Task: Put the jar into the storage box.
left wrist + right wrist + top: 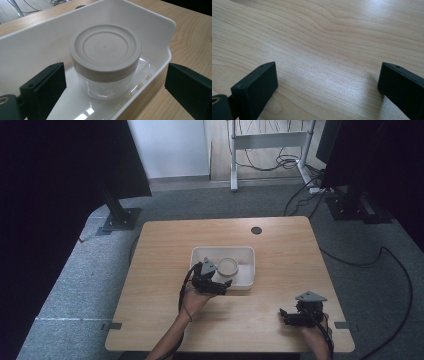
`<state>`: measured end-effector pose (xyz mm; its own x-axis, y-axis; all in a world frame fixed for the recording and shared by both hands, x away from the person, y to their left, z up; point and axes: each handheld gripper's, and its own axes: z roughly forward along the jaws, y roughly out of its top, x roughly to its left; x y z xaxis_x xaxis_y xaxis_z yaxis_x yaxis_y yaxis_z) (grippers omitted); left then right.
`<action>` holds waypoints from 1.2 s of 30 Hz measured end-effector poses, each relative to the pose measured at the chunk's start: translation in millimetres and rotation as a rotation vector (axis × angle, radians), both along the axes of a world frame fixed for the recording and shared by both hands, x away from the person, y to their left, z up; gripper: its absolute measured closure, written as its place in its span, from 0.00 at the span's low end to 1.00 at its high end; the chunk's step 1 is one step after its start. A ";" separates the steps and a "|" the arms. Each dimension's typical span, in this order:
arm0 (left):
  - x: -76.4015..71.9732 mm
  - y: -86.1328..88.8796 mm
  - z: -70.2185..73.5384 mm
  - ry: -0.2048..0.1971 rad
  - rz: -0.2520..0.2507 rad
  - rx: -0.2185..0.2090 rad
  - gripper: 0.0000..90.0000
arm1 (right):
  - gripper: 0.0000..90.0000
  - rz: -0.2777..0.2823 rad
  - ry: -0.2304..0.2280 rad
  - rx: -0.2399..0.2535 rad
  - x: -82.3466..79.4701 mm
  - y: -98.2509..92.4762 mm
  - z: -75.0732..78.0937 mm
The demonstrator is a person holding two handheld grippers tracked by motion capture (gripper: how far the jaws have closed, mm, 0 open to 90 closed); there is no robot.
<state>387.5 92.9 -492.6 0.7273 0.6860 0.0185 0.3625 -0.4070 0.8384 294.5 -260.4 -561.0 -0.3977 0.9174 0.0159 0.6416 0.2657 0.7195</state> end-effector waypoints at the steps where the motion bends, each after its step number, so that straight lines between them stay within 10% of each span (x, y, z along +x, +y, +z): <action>1: -0.6 0.9 0.0 0.000 -0.003 -0.001 0.04 | 0.02 0.000 0.000 0.000 0.0 0.0 0.0; 36: -23.0 40.5 -1.9 0.012 -0.006 -0.036 0.05 | 0.04 -0.004 -0.004 0.001 -1.4 0.0 0.3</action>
<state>364.6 133.3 -494.5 0.7312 0.6819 -0.0155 0.3708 -0.3784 0.8482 293.1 -260.4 -560.7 -0.3939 0.9190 0.0150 0.6395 0.2623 0.7226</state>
